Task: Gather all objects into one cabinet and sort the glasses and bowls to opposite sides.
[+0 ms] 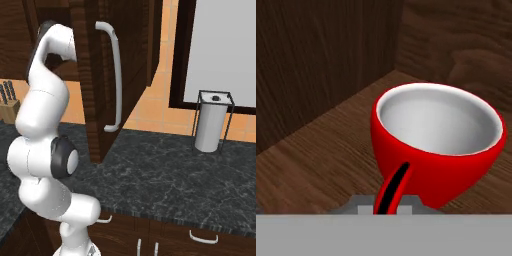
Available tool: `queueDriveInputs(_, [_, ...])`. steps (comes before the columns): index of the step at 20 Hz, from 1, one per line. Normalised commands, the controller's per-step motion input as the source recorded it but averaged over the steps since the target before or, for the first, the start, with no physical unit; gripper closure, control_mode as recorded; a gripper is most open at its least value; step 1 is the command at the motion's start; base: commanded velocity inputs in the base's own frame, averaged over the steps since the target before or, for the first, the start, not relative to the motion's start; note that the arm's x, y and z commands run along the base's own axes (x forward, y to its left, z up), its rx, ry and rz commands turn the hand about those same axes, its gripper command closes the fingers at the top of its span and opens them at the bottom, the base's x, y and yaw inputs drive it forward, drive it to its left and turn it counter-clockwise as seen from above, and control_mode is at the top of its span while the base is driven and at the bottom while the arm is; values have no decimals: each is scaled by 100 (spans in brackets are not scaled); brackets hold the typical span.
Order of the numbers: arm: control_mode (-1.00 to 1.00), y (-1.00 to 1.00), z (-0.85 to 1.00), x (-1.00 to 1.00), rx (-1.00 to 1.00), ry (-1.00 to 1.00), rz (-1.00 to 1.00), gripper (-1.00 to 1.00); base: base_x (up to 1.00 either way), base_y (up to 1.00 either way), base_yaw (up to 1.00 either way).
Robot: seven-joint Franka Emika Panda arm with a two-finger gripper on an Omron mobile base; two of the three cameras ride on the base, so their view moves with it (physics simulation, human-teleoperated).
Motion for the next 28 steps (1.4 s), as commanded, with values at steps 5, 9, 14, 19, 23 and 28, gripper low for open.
queueDriveInputs(5, [-100, 23, 32, -100, 5, -2, -6, 100, 0, 0, 0])
queueDriveInputs(9, [-100, 32, 44, -100, 21, 4, -6, 100, 0, 0, 0])
queueDriveInputs(14, [-100, 40, 10, -100, 26, 14, -2, 100, 0, 0, 0])
queueDriveInputs(19, [-100, 47, -21, -100, 10, 18, -6, 100, 0, 0, 0])
queueDriveInputs(23, [-100, 18, -92, -100, -18, 5, -13, 100, 0, 0, 0])
queueDriveInputs(28, [-100, -20, -58, -100, -17, 3, -11, 100, 0, 0, 0])
